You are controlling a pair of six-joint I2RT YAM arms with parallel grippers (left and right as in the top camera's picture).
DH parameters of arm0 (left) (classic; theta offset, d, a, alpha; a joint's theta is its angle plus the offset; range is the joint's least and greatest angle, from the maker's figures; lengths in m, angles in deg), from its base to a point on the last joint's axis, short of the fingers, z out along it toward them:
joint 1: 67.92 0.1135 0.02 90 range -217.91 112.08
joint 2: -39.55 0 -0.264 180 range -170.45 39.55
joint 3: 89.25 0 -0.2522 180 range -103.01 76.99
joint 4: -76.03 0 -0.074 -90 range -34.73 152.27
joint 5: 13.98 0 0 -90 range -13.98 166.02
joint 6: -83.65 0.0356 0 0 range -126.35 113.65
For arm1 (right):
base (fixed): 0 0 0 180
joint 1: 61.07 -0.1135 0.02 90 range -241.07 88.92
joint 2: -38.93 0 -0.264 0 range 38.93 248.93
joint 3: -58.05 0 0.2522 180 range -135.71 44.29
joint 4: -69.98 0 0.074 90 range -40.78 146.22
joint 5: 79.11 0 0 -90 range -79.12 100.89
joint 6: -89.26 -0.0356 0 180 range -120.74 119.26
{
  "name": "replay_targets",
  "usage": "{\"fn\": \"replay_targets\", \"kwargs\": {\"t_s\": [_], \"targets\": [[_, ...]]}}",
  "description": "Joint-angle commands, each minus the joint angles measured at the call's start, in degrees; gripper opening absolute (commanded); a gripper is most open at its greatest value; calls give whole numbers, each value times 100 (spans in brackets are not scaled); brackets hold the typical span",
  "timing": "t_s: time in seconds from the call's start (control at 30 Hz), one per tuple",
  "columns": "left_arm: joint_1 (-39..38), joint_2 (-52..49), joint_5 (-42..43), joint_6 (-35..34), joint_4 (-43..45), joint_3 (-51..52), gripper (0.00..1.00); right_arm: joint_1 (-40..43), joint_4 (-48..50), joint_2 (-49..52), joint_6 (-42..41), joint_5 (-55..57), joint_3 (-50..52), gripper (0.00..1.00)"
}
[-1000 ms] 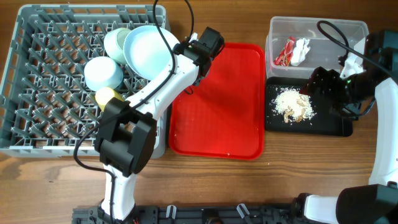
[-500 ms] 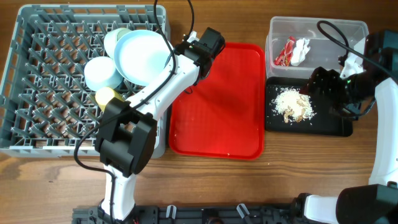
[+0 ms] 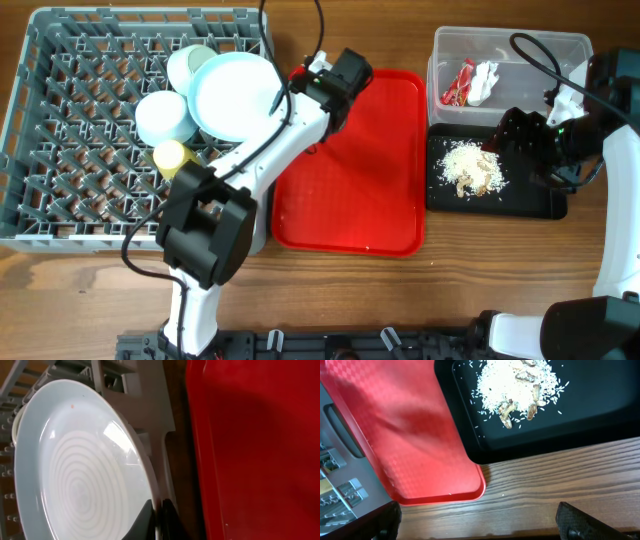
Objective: Sort waste into correct bins and load items into the dishwasher rack
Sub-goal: 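Lower the plate upright into a rack slot and open the left gripper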
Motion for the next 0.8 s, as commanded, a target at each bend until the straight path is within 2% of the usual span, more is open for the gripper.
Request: {"fn": "replay_targets", "kwargs": {"t_s": [0.0, 0.13, 0.17, 0.2, 0.47, 0.77], "targets": [[-120, 525, -179, -17, 50, 35, 4, 2, -9, -94, 72, 94, -90, 100], [-120, 841, 229, -37, 120, 35, 4, 2, -9, -94, 72, 94, -90, 100], [-105, 951, 518, -37, 168, 35, 4, 2, -9, -94, 74, 94, -90, 100], [-48, 1200, 1204, -37, 321, 35, 4, 2, -11, -94, 74, 94, -90, 100], [208, 1821, 2789, -348, 551, 35, 4, 2, -9, -94, 74, 94, -90, 100], [1255, 2037, 5005, -1113, 673, 35, 4, 2, -11, -94, 72, 96, -90, 100]]}}
